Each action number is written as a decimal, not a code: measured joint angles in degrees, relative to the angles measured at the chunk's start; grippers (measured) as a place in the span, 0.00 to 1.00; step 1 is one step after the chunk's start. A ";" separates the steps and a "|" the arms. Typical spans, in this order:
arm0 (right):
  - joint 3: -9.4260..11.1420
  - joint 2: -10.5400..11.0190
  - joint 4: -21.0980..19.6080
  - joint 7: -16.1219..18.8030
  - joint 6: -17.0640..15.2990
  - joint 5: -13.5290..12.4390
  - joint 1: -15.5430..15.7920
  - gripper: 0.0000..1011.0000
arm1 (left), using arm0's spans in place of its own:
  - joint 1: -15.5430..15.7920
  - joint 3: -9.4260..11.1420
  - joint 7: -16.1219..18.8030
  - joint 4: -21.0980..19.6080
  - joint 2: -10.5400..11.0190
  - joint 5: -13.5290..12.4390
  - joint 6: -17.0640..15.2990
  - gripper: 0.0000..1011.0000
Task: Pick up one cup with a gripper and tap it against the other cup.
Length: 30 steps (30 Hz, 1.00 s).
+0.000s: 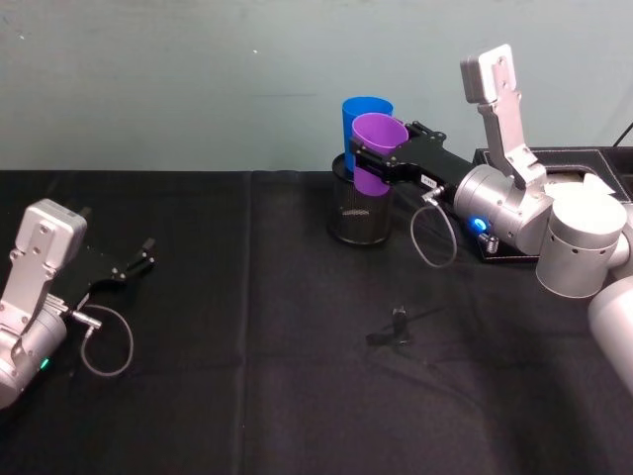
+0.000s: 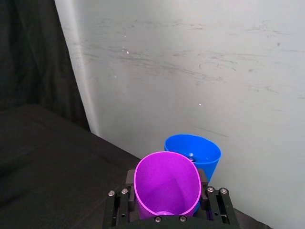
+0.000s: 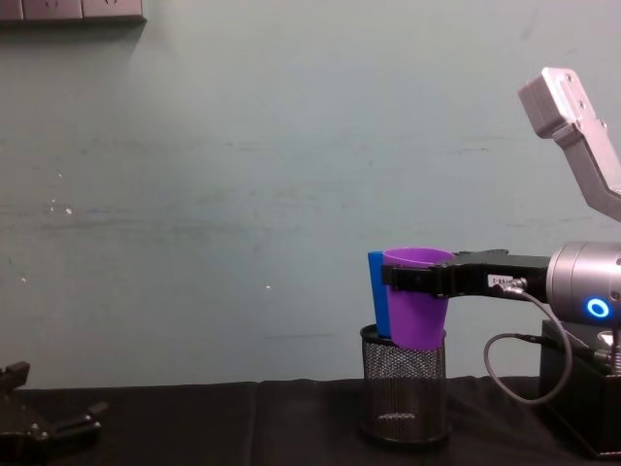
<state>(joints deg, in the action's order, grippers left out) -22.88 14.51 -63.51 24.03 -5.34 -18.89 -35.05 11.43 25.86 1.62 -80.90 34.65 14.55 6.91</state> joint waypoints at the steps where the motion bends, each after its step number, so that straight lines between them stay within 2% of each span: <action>1: 0.00 0.00 0.00 0.00 0.00 0.00 0.00 0.73 | 0.00 0.00 0.00 0.00 0.00 0.00 0.00 0.99; 30: 0.00 0.00 0.00 0.00 0.00 0.00 0.00 0.73 | 0.00 0.00 0.00 0.00 0.00 0.00 0.00 0.99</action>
<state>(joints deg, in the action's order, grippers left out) -22.88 14.50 -63.51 24.04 -5.34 -18.89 -35.05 11.43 25.86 1.62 -80.90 34.64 14.55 6.91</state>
